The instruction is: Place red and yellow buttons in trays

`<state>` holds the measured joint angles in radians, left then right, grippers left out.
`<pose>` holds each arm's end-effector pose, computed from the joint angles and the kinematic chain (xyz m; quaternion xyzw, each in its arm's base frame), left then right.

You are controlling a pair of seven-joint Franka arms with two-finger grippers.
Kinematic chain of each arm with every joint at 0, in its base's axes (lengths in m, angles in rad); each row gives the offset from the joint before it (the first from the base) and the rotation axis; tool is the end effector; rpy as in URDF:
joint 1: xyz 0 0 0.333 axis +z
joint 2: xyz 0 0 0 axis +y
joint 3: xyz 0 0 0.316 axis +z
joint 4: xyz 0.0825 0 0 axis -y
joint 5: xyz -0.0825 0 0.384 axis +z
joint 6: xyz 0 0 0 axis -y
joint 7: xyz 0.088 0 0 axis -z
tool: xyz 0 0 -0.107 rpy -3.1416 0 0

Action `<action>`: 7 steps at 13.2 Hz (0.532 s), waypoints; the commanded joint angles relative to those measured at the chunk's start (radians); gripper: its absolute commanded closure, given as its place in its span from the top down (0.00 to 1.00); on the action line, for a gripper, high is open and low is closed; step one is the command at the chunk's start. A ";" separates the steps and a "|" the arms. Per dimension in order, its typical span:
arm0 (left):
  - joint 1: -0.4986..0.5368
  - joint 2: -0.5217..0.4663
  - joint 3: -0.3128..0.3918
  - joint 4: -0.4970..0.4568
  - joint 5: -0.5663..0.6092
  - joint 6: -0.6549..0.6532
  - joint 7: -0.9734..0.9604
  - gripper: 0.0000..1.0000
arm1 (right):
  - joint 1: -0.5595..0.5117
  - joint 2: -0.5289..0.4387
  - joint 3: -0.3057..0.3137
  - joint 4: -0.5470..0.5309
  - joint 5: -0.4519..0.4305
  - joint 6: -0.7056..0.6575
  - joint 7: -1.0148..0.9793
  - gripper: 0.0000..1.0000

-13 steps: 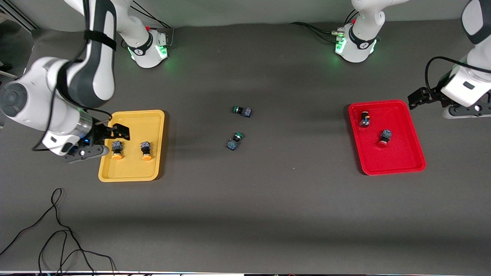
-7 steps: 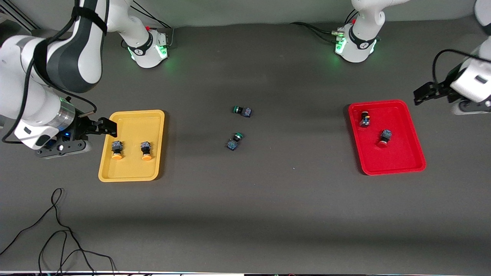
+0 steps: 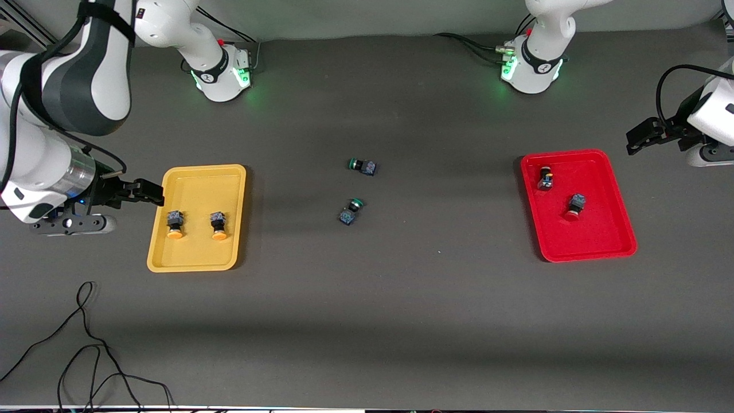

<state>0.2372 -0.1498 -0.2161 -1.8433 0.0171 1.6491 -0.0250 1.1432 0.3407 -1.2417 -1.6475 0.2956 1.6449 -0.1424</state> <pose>0.5096 0.0057 0.5800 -0.9991 -0.0237 0.0239 0.0245 0.5918 0.0440 0.5140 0.9984 0.0027 -0.0550 0.0080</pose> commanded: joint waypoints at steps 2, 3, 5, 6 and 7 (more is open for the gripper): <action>-0.004 0.007 0.000 0.022 0.003 -0.022 -0.020 1.00 | -0.429 -0.239 0.538 0.005 -0.211 -0.001 0.150 1.00; -0.004 0.009 0.000 0.022 0.004 -0.020 -0.020 1.00 | -0.527 -0.259 0.645 0.003 -0.220 -0.002 0.152 1.00; -0.001 0.010 0.001 0.022 0.004 -0.019 -0.018 1.00 | -0.676 -0.282 0.782 -0.003 -0.222 -0.004 0.152 1.00; -0.001 0.010 0.001 0.022 0.004 -0.020 -0.020 1.00 | -0.753 -0.302 0.856 -0.014 -0.237 -0.004 0.152 1.00; -0.001 0.010 0.001 0.022 0.004 -0.020 -0.020 1.00 | -0.846 -0.322 0.945 -0.028 -0.259 -0.004 0.150 1.00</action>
<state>0.2376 -0.1465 -0.2149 -1.8425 0.0175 1.6489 -0.0284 0.4307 0.0681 -0.4374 -1.6368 0.0839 1.6419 -0.0210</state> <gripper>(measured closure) 0.000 0.000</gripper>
